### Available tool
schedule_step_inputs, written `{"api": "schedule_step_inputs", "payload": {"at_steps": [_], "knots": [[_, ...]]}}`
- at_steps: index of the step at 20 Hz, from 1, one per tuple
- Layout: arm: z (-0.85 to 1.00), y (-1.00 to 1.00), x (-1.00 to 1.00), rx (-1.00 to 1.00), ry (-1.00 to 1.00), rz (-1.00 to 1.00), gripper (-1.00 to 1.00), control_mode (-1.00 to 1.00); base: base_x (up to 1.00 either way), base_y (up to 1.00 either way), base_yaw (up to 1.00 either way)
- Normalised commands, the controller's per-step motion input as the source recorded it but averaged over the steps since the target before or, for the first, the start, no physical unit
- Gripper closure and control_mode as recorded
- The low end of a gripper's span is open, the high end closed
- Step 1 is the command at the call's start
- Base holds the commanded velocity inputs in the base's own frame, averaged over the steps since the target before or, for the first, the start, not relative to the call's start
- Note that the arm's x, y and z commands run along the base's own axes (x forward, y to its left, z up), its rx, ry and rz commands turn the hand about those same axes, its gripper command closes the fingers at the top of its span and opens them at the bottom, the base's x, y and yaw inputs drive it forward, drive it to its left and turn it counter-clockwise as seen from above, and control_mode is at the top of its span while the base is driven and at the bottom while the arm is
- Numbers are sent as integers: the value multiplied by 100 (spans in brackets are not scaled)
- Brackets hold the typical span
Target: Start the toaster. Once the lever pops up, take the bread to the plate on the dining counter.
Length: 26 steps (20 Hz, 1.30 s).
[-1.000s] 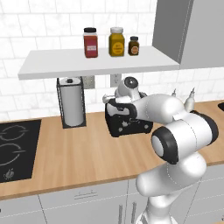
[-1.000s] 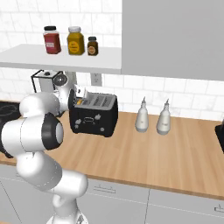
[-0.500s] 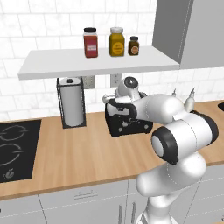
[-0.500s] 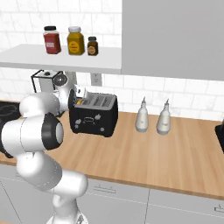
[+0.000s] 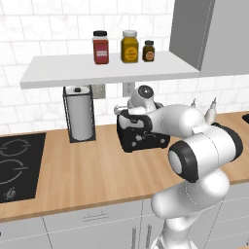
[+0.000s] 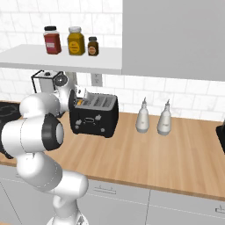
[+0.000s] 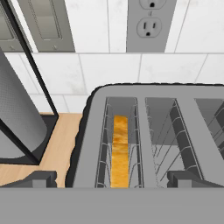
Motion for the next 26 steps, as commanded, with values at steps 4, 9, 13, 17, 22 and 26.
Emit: {"api": "schedule_step_inputs", "payload": {"at_steps": [4, 9, 13, 17, 22, 26], "knots": [[0, 0, 0, 0, 0, 0, -100, -100, 0, 0, 0], [0, 0, 0, 0, 0, 0, -100, -100, 0, 0, 0], [0, 0, 0, 0, 0, 0, -100, -100, 0, 0, 0], [0, 0, 0, 0, 0, 0, -100, -100, 0, 0, 0], [0, 0, 0, 0, 0, 0, -100, -100, 0, 0, 0], [0, 0, 0, 0, 0, 0, -100, -100, 0, 0, 0]]}}
